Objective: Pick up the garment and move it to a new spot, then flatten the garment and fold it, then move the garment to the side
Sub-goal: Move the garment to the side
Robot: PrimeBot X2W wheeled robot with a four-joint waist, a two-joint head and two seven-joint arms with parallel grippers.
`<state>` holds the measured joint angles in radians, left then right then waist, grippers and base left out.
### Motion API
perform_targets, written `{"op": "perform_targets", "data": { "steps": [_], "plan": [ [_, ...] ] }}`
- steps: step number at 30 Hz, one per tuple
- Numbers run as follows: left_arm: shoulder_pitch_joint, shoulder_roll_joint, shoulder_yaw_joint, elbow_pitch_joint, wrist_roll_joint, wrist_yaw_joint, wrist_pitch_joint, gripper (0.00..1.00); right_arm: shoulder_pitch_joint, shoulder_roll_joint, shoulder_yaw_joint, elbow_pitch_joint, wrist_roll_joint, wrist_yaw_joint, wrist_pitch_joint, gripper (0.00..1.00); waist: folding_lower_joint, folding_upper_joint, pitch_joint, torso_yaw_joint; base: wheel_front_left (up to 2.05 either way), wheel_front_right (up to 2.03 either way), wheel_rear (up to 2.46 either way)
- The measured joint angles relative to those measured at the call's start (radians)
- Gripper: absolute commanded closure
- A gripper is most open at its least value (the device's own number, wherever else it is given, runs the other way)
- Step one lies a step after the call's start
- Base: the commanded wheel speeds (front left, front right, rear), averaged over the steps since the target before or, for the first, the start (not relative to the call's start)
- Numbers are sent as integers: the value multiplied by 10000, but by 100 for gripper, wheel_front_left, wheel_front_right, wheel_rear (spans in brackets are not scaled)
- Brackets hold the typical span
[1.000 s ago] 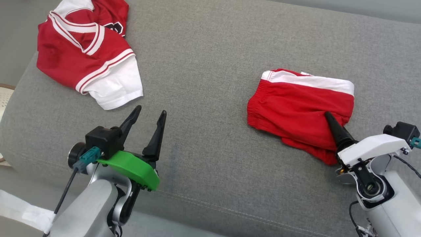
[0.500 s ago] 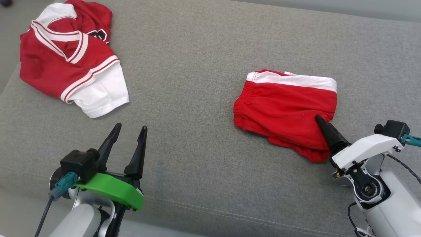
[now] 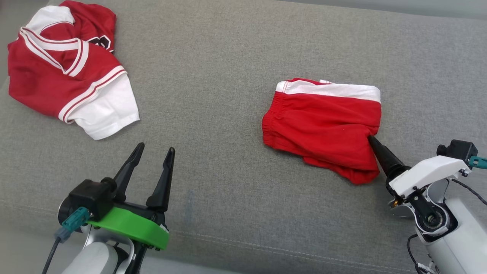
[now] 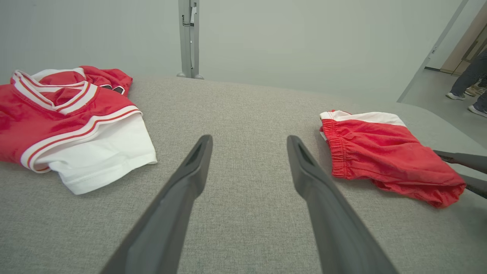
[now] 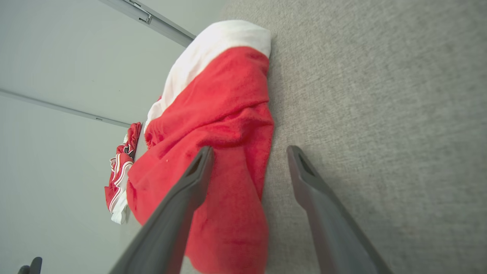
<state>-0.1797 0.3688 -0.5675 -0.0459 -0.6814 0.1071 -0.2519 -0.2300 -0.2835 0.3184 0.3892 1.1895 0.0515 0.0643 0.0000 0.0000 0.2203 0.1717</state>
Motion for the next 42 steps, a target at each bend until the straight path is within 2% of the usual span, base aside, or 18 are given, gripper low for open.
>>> {"op": "perform_targets", "data": {
  "steps": [9, 19, 20, 21, 22, 23, 32, 39, 42],
  "plan": [
    [36, 38, -19, -313, 173, 4, 0, 0, -101, 38, -173, 194, 255, -23, 173, 0, 0, 0, 163, 350, 0, 0, 0],
    [207, 88, 82, -562, 242, 79, 0, 0, -720, 65, -311, 598, 349, -261, 339, 0, 0, 0, 250, 880, 0, 0, 0],
    [214, 100, 104, -573, 247, 79, 0, 0, -793, 75, -278, 619, 347, -257, 351, 12, 0, 0, 261, 920, 0, 0, 0],
    [225, 111, 142, -577, 247, 79, 0, 0, -877, 86, -211, 642, 336, -255, 385, 59, 0, 0, 271, 958, 0, 0, 0],
    [246, 127, 192, -587, 247, 79, 0, 0, -962, 86, -151, 662, 314, -234, 433, 95, 0, 0, 279, 985, 0, 0, 0],
    [282, 150, 226, -594, 247, 81, 0, 0, -1042, 98, -109, 683, 314, -182, 460, 100, 0, 0, 284, 1003, 0, 0, 0],
    [678, 238, 594, -648, 247, 123, 0, 0, -1277, -67, 128, 744, 305, 82, 991, 100, 0, 0, 255, 911, 0, 0, 0],
    [789, 309, 623, -867, 251, 127, 4, 0, -1553, -871, 69, 840, 167, 73, 1440, 100, 0, 0, 329, 675, 0, 0, 0],
    [789, 408, 685, -963, 265, 127, 50, 0, -1987, -1210, -65, 884, 155, -105, 1634, 100, 0, 0, 447, 604, 0, 0, 0]
  ]
}}
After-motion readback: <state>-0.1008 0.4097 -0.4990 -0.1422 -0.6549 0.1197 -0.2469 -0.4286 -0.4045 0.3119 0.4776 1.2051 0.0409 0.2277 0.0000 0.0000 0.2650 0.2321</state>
